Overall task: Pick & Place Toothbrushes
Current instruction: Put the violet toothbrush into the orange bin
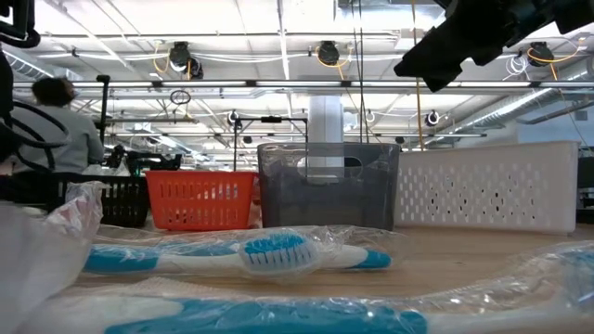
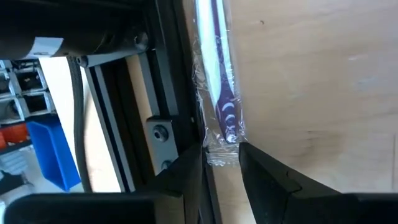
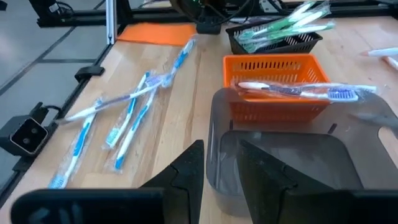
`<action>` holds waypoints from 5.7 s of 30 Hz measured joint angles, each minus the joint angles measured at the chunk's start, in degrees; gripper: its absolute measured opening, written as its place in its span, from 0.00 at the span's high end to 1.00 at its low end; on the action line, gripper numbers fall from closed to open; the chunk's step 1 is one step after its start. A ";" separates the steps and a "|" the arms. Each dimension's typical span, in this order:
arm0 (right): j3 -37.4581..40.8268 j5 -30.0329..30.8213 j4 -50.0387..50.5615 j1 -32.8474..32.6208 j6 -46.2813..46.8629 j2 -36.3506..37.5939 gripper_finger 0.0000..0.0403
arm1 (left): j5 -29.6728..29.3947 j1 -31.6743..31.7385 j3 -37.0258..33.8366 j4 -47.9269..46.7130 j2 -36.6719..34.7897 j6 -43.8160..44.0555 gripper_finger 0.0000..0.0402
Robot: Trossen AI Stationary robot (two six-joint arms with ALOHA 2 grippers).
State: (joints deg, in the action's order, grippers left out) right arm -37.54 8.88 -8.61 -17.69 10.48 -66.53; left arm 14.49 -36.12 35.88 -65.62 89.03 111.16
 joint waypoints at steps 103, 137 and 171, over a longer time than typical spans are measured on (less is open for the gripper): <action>-0.02 0.02 0.27 -0.02 0.61 -0.01 0.79 | -31.04 8.94 22.25 -12.29 -1.05 -8.55 0.98; -0.07 0.15 -14.81 4.58 -3.69 -0.01 0.79 | -53.11 16.05 30.34 48.56 -0.73 -83.17 0.96; -0.04 0.07 -13.05 4.61 -5.40 -0.03 0.79 | -46.26 16.11 9.76 68.35 5.63 -55.94 0.95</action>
State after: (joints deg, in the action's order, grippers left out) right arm -37.58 8.95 -21.66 -13.08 5.08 -66.57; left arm -31.77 -20.01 45.63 2.73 94.67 55.22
